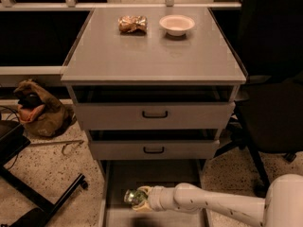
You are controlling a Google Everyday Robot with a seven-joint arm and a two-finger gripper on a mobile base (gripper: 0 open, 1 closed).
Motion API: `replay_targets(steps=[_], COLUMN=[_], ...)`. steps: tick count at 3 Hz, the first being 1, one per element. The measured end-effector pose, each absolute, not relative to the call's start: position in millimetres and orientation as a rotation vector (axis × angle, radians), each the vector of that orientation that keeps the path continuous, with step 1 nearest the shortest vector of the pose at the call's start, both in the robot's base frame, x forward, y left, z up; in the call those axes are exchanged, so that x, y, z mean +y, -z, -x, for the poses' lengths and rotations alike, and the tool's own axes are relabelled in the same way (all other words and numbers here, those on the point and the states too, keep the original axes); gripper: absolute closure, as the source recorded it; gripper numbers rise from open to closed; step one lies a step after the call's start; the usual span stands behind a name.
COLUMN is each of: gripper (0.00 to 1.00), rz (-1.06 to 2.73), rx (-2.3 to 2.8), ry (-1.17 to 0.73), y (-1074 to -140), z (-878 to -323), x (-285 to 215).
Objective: Place green can into bottom drawer
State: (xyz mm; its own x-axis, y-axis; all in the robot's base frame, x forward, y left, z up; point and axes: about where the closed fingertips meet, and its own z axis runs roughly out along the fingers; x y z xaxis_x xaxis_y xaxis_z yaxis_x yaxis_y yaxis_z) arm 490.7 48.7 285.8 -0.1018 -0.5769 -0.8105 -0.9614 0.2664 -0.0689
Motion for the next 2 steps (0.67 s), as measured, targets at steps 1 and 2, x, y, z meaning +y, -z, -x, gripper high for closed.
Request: replay_targets(steps=[1,2], gripper=[1.00,1.00], rz=[1.406,1.439], rx=[1.781,1.791], ry=[-0.643,-0.641], y=[-285.4,-263.3], z=[-490.7,-508.5], x=[49.0,50.8])
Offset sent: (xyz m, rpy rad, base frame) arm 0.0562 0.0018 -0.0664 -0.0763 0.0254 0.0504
